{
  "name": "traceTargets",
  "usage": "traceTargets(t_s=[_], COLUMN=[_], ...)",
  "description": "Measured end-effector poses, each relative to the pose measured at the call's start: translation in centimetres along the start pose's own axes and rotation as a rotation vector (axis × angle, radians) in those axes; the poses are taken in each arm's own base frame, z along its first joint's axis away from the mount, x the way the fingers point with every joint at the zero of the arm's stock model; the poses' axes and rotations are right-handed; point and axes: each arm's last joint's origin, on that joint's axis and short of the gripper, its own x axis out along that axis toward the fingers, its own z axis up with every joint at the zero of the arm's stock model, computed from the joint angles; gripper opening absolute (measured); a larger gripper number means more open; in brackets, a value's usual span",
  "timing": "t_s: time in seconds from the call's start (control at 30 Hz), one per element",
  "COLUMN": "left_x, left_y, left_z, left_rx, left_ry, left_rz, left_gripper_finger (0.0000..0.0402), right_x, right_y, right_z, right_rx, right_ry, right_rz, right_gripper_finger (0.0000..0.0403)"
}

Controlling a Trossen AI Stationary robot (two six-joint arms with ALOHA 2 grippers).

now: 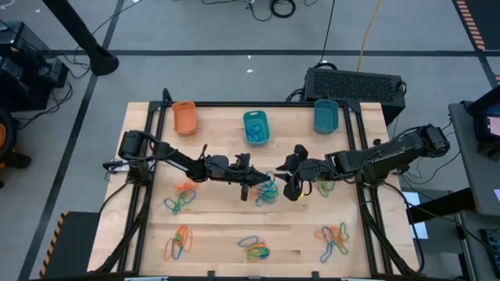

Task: Sort rubber bands into baskets
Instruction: Put the blue rubber band into the light blue bin

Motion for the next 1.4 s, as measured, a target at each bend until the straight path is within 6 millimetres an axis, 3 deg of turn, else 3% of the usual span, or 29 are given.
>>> traceTargets(t_s=[0.17,0.3,0.47,0.6,0.83,1.4], left_x=[-0.6,-1.8,-3.1,-3.5,-3.4,-3.5], left_y=[2.4,5.9,11.5,13.8,14.4,14.4], left_z=[2.1,4.6,6.8,7.8,8.9,8.6], left_rx=[-0.004,-0.02,-0.159,-0.202,-0.207,-0.214], left_ry=[-0.027,-0.012,0.117,0.181,0.169,0.192], left_rz=[0.08,0.217,0.461,0.558,0.573,0.579], left_gripper_finger=[0.0001,0.0001,0.0,0.0,0.0009,0.0118], right_x=[-1.4,-1.9,-1.7,-1.7,-1.6,-1.3], right_y=[-1.2,-1.5,-1.5,-1.6,-1.8,-2.9], right_z=[0.0,-0.1,-0.2,-0.4,-0.2,0.4], right_rx=[-0.032,-0.037,-0.083,-0.112,-0.19,-0.176], right_ry=[0.046,0.061,0.075,0.093,0.087,0.065], right_rz=[-0.038,-0.048,-0.05,-0.055,-0.059,-0.084], right_gripper_finger=[0.0144,0.0166,0.0176,0.0174,0.0171,0.0171])
